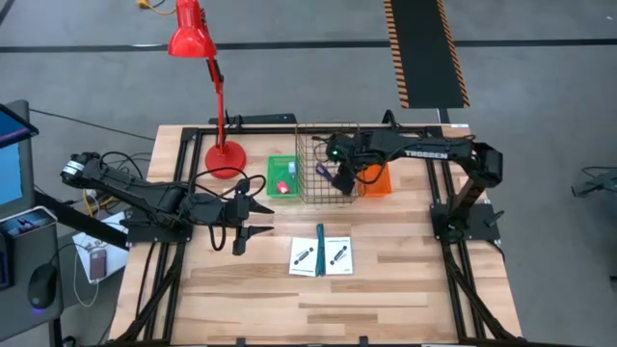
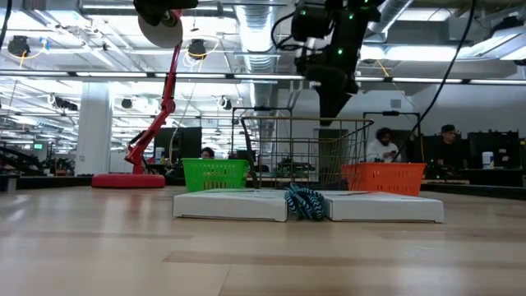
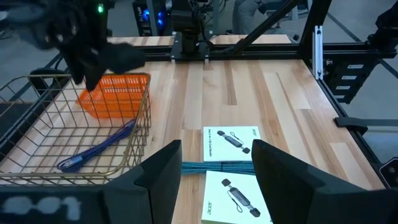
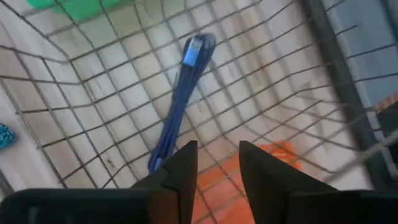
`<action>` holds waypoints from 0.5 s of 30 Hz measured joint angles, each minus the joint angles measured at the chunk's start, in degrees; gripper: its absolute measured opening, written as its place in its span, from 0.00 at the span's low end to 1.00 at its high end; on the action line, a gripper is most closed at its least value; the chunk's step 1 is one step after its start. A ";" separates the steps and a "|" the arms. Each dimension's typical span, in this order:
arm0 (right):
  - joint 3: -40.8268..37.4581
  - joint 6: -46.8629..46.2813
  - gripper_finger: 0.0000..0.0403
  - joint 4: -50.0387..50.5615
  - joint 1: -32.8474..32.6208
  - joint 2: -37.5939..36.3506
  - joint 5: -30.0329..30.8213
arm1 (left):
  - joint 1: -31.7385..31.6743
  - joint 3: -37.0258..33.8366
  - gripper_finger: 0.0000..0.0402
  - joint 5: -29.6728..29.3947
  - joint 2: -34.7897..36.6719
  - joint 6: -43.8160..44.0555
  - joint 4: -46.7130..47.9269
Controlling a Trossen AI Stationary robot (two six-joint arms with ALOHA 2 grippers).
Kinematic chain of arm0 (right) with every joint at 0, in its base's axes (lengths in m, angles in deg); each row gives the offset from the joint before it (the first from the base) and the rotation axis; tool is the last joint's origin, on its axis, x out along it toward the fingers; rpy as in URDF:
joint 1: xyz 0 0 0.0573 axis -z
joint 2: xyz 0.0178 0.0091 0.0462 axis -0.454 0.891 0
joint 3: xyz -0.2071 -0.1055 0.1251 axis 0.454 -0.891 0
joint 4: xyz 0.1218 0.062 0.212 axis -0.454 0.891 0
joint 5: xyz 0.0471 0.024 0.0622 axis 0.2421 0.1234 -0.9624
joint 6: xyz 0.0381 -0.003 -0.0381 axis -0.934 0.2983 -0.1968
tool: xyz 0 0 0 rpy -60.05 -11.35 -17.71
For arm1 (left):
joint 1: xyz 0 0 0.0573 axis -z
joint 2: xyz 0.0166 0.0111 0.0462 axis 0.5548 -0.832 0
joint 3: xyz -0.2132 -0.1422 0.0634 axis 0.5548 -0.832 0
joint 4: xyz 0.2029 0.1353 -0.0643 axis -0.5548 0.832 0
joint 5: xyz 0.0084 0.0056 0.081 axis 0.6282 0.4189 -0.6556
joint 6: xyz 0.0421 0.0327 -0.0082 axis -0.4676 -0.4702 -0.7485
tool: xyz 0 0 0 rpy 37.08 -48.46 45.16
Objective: Pick and place items into bin
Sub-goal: Put the blue charger cable into the gold wire bin
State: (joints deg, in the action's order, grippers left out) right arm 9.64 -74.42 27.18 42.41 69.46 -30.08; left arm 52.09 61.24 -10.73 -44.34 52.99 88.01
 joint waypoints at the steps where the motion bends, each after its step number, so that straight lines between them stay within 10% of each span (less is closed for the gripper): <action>1: 0.00 0.71 0.30 0.34 -0.05 -0.88 0.40 | 0.00 0.00 0.46 0.00 0.00 -0.01 -0.04; 15: 0.00 12.41 0.31 8.74 -6.71 -22.24 0.27 | -0.01 0.00 0.46 -0.02 -0.02 -2.75 -1.07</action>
State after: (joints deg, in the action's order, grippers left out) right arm 9.64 -62.01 35.92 35.70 47.22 -29.81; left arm 52.07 61.24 -10.76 -44.36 50.24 86.94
